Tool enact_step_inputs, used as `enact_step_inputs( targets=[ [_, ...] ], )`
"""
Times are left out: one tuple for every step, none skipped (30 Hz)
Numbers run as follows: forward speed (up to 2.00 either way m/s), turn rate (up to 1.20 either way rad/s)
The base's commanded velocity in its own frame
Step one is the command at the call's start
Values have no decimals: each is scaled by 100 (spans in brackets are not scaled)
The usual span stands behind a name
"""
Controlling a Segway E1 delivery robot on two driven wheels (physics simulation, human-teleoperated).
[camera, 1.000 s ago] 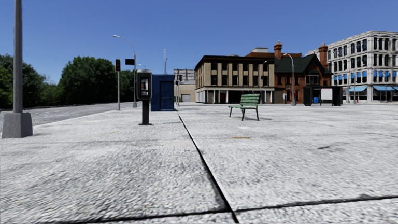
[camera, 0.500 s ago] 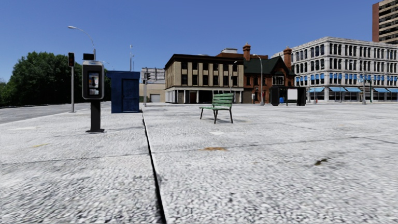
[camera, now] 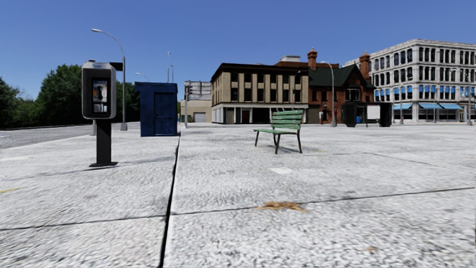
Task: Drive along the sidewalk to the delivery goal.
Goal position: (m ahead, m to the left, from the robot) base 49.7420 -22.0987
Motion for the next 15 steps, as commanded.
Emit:
enact_step_inputs(
  targets=[
    [200,3],
    [200,1],
    [200,1],
    [200,0],
    [200,0],
    [200,0],
    [200,0],
    [200,0],
    [200,0],
    [200,0],
    [200,0],
    [200,0],
    [200,0],
    [200,0],
    [200,0]
  ],
)
